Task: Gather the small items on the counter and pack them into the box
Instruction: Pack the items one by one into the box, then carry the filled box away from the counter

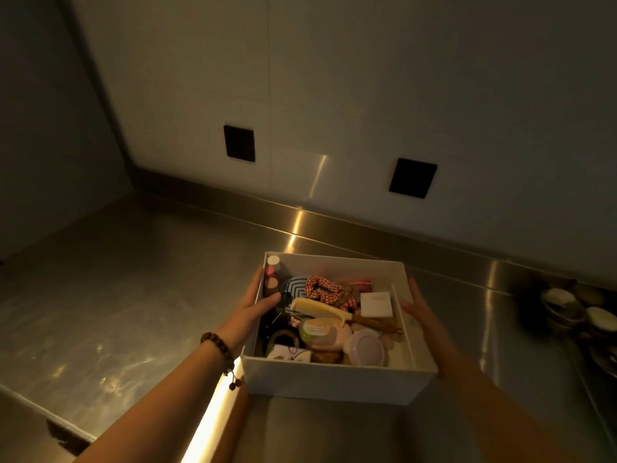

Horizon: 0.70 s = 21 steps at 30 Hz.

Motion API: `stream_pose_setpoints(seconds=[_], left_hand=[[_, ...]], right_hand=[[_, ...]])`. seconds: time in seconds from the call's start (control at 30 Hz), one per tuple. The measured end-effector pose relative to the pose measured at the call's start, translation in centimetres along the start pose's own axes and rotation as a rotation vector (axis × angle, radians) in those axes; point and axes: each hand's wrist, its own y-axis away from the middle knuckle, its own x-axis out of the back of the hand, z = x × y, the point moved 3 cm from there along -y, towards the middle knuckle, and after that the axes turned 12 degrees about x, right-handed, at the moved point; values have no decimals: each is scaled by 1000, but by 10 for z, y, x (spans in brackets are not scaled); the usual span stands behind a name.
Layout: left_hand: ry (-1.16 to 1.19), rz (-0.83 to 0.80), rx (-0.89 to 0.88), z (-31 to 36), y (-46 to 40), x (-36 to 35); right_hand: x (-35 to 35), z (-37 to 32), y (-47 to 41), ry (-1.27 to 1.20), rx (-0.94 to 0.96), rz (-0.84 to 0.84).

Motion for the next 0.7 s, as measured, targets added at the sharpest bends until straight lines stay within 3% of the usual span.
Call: stream_pose_setpoints(seconds=[0.23,0.47,0.63,0.7], left_hand=[[-67,41,-16,-10,-36,11],[-16,-22,-51,3,-11,-7],[30,-164,-65,5,18,-25],[12,-211,-79,5,31,-38]], right_hand=[[9,26,-17,-57,-12,-49],[4,17,-8,48,41,-54],[3,4,49,38,30,41],[9,-3,77,44,19,168]])
